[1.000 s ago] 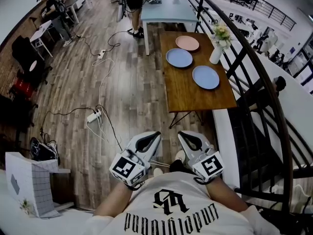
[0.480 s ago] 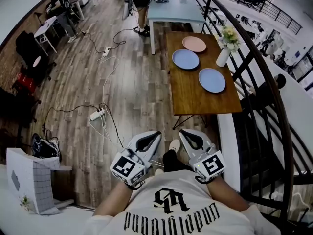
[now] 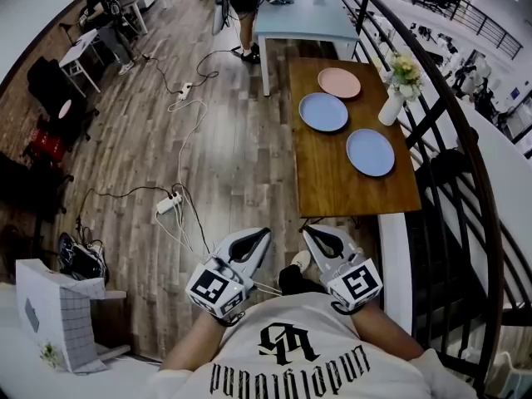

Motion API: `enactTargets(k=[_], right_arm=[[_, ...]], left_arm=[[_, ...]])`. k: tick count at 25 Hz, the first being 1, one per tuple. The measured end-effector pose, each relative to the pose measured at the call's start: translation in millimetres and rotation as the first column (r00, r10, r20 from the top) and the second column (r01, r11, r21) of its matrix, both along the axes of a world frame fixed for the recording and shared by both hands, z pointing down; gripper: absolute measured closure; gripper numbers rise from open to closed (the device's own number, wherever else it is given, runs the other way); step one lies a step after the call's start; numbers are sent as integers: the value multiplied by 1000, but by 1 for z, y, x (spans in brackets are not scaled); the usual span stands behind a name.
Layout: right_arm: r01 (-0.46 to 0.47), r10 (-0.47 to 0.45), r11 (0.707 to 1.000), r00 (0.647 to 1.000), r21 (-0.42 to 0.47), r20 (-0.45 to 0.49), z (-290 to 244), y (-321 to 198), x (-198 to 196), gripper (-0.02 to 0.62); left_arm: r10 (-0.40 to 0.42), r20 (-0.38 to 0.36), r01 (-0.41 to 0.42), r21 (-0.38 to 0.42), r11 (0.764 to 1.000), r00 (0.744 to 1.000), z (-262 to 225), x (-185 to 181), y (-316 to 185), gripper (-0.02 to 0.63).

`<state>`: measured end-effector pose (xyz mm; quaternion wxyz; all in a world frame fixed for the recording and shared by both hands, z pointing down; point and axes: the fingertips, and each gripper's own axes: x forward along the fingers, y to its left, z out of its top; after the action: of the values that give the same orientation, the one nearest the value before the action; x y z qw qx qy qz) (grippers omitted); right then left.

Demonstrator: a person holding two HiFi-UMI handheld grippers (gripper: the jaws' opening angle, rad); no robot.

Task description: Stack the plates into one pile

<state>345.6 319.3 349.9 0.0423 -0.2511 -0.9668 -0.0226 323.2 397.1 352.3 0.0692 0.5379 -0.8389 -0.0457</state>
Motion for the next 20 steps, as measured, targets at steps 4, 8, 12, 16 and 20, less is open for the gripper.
enactTargets(k=[4,8,12,16,20], right_arm=[[-8,8,1000,1000,-14,-12,1,-25,-41,595],[-22,21,1000,1000,-20,-16,-4,-56,-82,595],[-33,32,999,999,-17,-21,-5,-96,-120,595],[-73,72,997,997,-16,-20,-9,-139,-144,595],[-130,129,991,991,-27,-34,-8,-170,-152,595]], left_arm=[[11,8,-11,-9,1000,1000,-5,-37,-22,560],[32,-2,-32,-10,999,999,-7,-79,-54,560],[66,-2,-66,-9,998,998,-8,-120,-101,560],[144,-20,-144,-2,990,989,-7,-144,-146,560],[195,-26,-194,17,981,981,-10,-158,-174,560]])
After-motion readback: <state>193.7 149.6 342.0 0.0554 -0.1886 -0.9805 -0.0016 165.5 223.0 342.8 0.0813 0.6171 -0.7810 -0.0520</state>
